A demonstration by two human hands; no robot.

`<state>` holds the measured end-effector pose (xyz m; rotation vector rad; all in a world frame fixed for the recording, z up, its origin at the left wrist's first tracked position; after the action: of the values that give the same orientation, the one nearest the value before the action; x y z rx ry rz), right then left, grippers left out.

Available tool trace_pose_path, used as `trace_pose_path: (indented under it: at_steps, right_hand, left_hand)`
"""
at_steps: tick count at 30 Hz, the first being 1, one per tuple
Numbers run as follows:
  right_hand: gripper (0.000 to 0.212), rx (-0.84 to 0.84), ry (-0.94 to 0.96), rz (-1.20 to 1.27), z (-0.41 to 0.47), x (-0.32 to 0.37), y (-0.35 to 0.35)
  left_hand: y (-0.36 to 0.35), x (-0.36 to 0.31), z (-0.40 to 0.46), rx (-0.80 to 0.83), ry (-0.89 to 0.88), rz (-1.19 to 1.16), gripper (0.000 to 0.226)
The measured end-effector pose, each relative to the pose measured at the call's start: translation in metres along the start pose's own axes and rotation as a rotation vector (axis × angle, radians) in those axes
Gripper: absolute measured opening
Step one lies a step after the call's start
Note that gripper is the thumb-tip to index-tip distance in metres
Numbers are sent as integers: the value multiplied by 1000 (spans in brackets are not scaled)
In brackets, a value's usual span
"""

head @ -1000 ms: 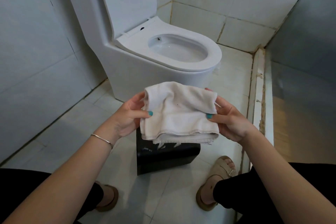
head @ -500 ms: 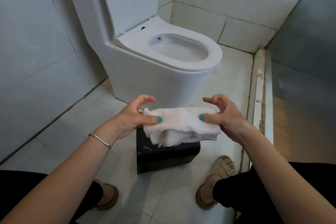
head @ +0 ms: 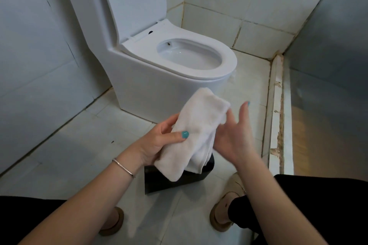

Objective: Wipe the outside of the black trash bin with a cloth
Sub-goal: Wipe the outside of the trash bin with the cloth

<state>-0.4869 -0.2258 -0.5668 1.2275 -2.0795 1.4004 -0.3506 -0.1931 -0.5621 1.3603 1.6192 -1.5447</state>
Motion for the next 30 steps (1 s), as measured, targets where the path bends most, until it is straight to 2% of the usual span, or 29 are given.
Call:
trace_pose_path:
  at_steps: [3, 5, 8, 10, 11, 13, 15, 16, 17, 19, 20, 21, 24, 26, 30]
  right_hand:
    - [88, 63, -18, 25, -14, -30, -12]
    - [84, 67, 162, -177, -25, -23, -24]
    - [91, 29, 355, -445, -22, -17, -33]
    - [91, 26, 398, -507, -18, -24, -32]
    - [82, 8, 438, -528, -19, -24, -30]
    - [65, -87, 543, -558, -21, -19, -21]
    - [62, -168, 626, -603, -20, -10, -6]
    - [63, -208, 649, -667, -18, -6, 4]
    - [63, -244, 672, -749, -15, -2, 13]
    - [61, -303, 688, -895, -6, 6, 33]
    - [59, -334, 664, -940, 1, 8, 45]
    - [57, -369, 630, -979, 9, 8, 56]
    - [51, -487, 540, -1098, 27, 7, 88]
    - [50, -537, 513, -1242, 34, 2, 100]
    - [49, -490, 421, -1581, 50, -19, 107]
  left_hand:
    - [4, -8, 2, -157, -69, -114, 59]
    - [15, -16, 1, -276, -111, -89, 64]
    - [22, -21, -5, -390, -180, 137, 78]
    - [17, -22, -9, -449, -257, 352, 72]
    - [15, -21, -10, -470, -286, 452, 68]
    - [6, -13, -8, -360, -276, 602, 62]
    - [3, 1, -5, -136, -158, 645, 67]
    - [11, 4, -4, -89, -119, 677, 68]
    - [27, 2, -1, -120, -106, 727, 64]
    - [79, -1, 3, -344, -100, 930, 53]
    - [106, 6, 2, -423, -63, 1114, 57]
    - [126, 22, -1, -422, 10, 1304, 72]
    - [155, 101, -12, -145, 259, 1615, 128]
    - [161, 133, -17, -100, 323, 1660, 144]
    - [156, 139, -4, -203, 213, 1565, 149]
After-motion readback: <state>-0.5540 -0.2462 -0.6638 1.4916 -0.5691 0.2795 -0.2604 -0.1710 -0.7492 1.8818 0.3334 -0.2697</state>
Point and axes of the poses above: each hand's wrist, its own z-axis towards the middle knuckle, its own y-axis out of the back of the hand, x = y × z, the point moved 9 cm from there along z, towards the middle knuckle, and after that the axes turned 10 degrees about -x, right-handed, at the moved point
